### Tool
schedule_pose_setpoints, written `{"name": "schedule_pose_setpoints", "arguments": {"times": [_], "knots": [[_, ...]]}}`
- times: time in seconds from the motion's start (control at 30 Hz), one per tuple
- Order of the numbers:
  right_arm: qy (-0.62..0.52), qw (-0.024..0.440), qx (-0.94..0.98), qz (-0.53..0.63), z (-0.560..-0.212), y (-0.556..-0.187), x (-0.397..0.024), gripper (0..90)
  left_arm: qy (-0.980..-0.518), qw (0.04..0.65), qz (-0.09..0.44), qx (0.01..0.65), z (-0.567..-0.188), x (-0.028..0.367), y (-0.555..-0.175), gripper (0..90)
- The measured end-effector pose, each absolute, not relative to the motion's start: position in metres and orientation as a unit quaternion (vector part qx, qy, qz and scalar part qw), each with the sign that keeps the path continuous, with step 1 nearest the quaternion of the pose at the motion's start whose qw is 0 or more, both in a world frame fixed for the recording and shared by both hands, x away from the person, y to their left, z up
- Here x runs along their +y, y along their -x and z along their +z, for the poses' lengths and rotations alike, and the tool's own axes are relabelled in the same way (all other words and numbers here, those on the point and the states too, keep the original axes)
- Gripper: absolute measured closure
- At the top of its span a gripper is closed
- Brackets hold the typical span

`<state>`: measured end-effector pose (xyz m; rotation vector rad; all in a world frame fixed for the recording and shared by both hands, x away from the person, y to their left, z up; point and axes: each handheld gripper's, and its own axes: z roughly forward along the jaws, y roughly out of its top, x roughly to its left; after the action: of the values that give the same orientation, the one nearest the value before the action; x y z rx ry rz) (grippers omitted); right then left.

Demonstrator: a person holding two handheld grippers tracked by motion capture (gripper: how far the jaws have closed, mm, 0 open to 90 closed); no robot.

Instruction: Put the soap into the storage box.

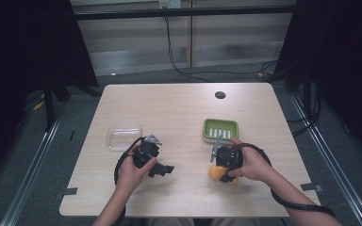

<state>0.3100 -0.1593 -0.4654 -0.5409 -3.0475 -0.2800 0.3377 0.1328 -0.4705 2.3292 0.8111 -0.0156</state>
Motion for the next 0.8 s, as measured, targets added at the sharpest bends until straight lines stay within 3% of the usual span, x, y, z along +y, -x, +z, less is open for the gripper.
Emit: {"name": "schedule_pose_setpoints", "arguments": {"times": [0.8], "knots": [[0.19,0.009,-0.976,-0.107,-0.442,-0.321,-0.166,49.9,-0.889,0.334,-0.003,0.312,-0.47,0.133,-0.338,7.7]]}}
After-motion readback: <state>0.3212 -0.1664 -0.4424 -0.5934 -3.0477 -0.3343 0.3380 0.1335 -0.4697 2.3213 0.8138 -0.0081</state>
